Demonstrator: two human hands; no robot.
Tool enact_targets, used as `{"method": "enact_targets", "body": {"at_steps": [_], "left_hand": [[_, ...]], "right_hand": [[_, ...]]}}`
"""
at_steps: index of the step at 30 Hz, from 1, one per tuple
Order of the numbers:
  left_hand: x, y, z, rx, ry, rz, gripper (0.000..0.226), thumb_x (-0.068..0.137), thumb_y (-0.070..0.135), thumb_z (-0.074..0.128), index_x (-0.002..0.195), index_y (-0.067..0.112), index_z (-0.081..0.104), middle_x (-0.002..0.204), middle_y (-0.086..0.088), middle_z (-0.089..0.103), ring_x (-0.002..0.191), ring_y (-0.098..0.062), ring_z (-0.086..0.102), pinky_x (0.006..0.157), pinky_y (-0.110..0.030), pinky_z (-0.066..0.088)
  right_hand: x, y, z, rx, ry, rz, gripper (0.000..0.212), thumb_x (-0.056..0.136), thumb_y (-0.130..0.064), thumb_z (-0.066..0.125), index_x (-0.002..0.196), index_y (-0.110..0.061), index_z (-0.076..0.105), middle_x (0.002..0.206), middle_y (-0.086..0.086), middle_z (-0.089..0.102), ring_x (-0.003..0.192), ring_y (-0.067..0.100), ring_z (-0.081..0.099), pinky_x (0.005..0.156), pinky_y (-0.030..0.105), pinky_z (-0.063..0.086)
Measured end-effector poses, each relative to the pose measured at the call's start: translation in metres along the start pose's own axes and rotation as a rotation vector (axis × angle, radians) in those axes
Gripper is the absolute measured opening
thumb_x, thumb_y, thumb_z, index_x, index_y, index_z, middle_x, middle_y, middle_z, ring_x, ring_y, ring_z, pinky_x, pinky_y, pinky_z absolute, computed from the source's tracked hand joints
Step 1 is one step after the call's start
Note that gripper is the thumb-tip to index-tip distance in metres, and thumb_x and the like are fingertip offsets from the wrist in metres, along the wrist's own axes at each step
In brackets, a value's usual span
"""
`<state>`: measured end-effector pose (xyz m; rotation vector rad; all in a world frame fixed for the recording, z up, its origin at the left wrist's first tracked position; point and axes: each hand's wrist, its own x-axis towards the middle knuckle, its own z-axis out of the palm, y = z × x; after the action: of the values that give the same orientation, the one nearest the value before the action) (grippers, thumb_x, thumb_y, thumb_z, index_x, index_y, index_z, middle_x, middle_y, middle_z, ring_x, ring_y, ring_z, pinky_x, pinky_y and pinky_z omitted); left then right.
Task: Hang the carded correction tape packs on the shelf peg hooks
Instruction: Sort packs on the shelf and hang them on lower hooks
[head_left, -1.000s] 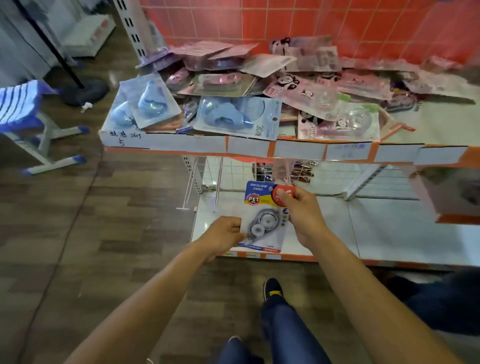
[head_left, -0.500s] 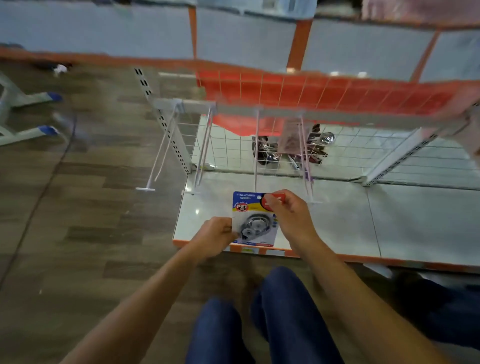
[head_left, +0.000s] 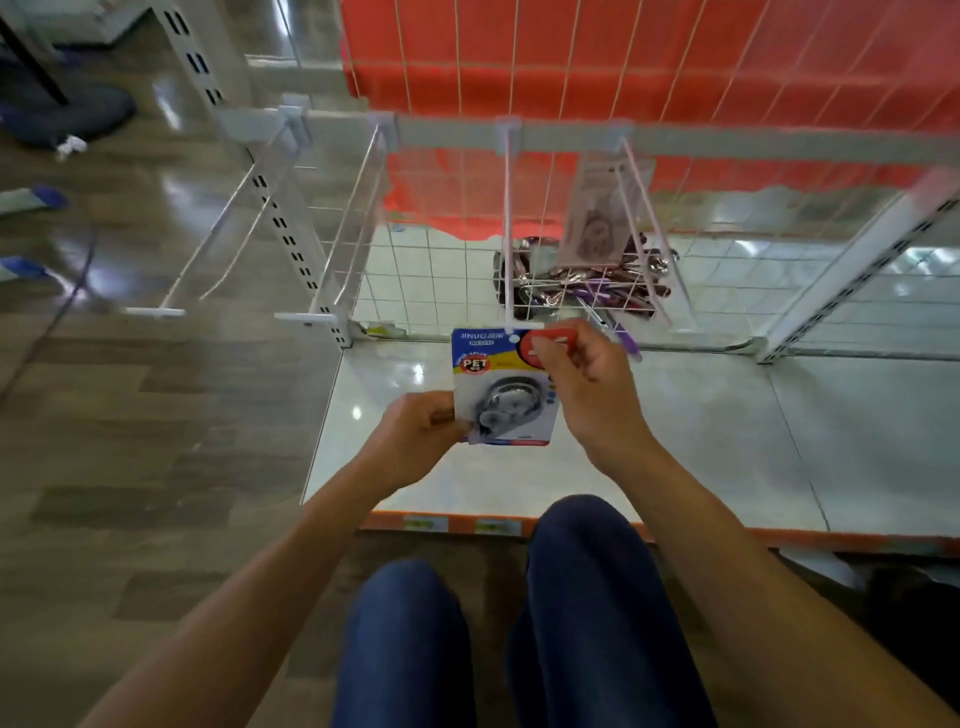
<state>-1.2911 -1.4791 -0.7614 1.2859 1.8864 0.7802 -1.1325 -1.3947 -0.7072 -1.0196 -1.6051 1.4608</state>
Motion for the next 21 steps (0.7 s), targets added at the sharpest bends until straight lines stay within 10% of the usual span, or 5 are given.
{"method": "enact_targets", "body": {"at_steps": [9, 21], "left_hand": [[0.021, -0.021, 0.005, -0.159, 0.080, 0.166, 0.035, 0.089, 0.003, 0.062, 0.088, 0.037, 0.069, 0.092, 0.007, 0.074, 0.092, -0.018, 0.069, 0.088, -0.045, 0.055], [0.058, -0.025, 0.005, -0.214, 0.095, 0.182, 0.027, 0.090, 0.004, 0.063, 0.087, 0.031, 0.066, 0.083, 0.017, 0.071, 0.080, -0.005, 0.067, 0.084, -0.034, 0.057]], "right_hand": [[0.023, 0.020, 0.006, 0.027, 0.059, -0.282, 0.022, 0.094, -0.014, 0.055, 0.076, -0.026, 0.055, 0.070, -0.007, 0.061, 0.070, 0.008, 0.057, 0.068, 0.023, 0.048], [0.069, 0.039, 0.011, -0.036, 0.128, -0.257, 0.019, 0.093, -0.018, 0.057, 0.077, -0.027, 0.054, 0.069, -0.012, 0.055, 0.062, -0.002, 0.050, 0.062, 0.020, 0.039]]}}
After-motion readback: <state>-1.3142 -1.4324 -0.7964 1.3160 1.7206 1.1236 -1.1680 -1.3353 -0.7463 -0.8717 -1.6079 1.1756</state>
